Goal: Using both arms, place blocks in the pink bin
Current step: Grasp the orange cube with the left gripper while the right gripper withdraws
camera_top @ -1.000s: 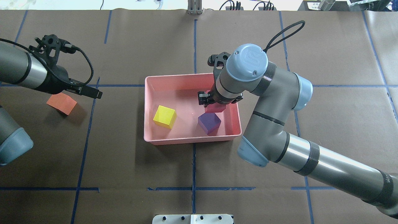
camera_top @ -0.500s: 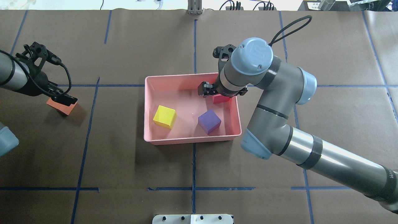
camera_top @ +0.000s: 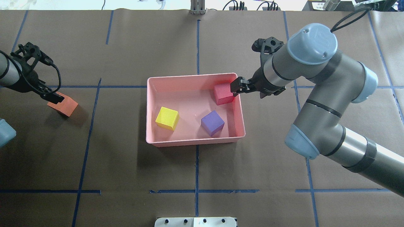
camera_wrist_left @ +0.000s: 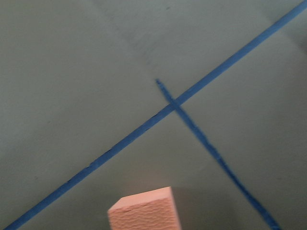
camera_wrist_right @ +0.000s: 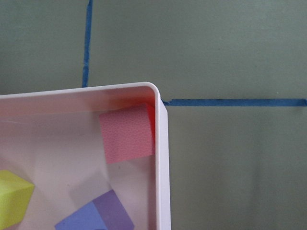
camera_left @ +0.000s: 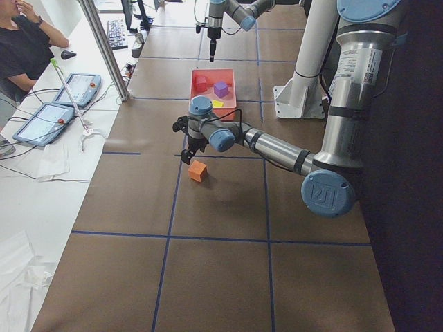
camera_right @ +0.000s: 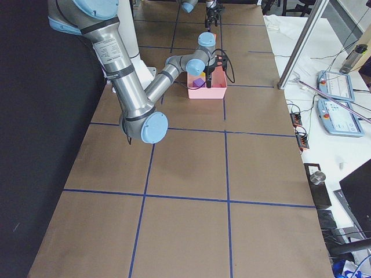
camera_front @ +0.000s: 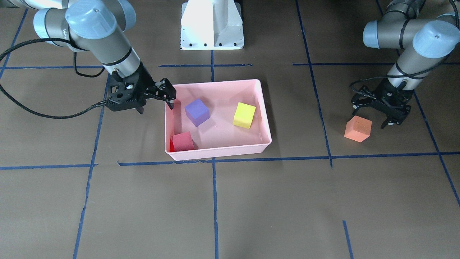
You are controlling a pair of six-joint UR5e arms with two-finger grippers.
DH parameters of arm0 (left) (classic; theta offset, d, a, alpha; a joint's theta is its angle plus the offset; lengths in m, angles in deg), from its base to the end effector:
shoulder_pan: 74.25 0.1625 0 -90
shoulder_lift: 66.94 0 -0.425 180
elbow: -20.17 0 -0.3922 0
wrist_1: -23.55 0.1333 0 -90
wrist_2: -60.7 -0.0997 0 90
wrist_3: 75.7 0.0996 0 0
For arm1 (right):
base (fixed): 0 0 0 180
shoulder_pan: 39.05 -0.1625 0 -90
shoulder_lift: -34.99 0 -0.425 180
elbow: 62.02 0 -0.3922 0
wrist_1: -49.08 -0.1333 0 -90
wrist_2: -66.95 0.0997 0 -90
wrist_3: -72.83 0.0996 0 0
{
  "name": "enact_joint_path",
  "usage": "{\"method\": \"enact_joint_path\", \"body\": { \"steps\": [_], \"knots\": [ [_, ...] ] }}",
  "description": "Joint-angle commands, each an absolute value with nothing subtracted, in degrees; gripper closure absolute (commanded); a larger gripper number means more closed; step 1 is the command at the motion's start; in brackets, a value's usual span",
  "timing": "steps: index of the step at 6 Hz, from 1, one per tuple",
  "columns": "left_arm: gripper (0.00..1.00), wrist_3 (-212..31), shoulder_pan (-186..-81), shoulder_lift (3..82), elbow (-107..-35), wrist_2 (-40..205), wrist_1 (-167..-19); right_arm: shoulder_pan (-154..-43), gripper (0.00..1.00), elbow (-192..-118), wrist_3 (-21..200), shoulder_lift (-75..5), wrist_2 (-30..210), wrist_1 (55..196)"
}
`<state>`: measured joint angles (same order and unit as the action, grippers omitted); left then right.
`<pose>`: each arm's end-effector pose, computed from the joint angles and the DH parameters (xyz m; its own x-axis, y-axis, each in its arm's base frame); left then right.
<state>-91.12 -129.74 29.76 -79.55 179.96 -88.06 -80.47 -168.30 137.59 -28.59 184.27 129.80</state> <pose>0.2463 -0.5076 0.4808 0.6472 0.5431 -0.5350 -0.2844 0.8231 0.4915 -0.3983 -0.4682 0.2531 0.5528 -0.0175 0.8331 -0.0895 0.9928 0.0802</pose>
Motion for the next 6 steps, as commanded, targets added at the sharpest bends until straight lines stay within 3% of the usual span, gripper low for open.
{"method": "enact_joint_path", "body": {
  "steps": [1,6],
  "knots": [
    [0.00,-102.09,-129.80,31.58,-75.21,180.49,-88.16,-80.54,0.00,-169.86,137.52,-31.45,184.72,129.68],
    [0.00,-105.50,-126.37,32.55,-67.38,180.58,-99.22,-80.45,0.00,-169.95,137.52,-31.54,184.72,129.76]
  ]
}}
